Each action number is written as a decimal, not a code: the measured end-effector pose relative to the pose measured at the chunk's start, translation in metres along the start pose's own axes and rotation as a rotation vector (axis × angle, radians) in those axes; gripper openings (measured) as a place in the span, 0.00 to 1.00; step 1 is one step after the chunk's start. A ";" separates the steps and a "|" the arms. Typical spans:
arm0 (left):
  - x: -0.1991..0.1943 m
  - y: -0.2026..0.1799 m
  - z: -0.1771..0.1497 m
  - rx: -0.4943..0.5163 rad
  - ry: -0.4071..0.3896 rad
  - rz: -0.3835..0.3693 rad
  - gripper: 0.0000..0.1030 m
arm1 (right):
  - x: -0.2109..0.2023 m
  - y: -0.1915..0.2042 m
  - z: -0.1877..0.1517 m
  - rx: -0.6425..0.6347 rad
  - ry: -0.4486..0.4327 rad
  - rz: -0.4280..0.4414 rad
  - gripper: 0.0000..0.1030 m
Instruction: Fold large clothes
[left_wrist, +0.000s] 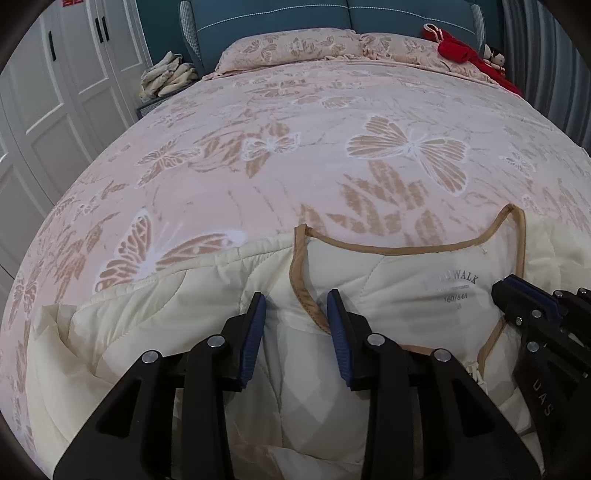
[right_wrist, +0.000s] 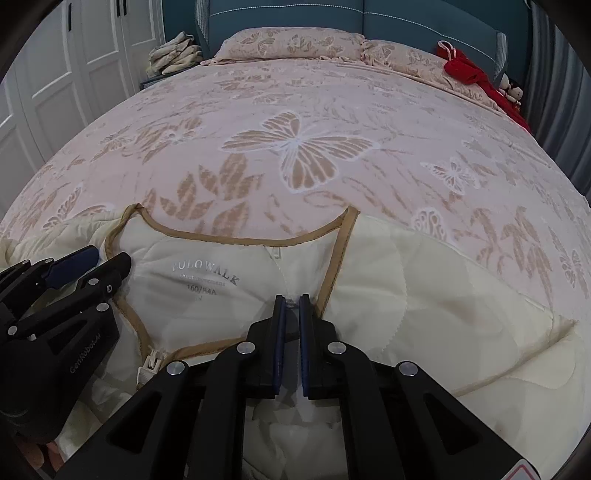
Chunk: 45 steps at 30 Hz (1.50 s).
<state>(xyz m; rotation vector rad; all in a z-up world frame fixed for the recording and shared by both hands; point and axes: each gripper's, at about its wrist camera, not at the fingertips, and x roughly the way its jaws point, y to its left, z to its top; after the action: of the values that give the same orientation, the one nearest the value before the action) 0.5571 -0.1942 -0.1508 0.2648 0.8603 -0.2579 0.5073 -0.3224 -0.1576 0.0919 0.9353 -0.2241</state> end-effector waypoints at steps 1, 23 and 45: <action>0.000 0.000 0.000 -0.002 -0.004 0.000 0.32 | 0.000 0.000 0.000 0.002 -0.003 0.001 0.03; -0.150 0.107 -0.042 -0.165 -0.064 0.085 0.68 | -0.187 -0.092 -0.063 0.265 -0.159 -0.022 0.41; -0.275 0.201 -0.320 -0.492 0.302 -0.184 0.75 | -0.319 -0.171 -0.369 0.496 0.164 0.006 0.66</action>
<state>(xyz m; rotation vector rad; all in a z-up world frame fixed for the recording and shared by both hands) 0.2242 0.1320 -0.1129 -0.2428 1.2185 -0.1705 -0.0054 -0.3760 -0.1156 0.5774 1.0259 -0.4454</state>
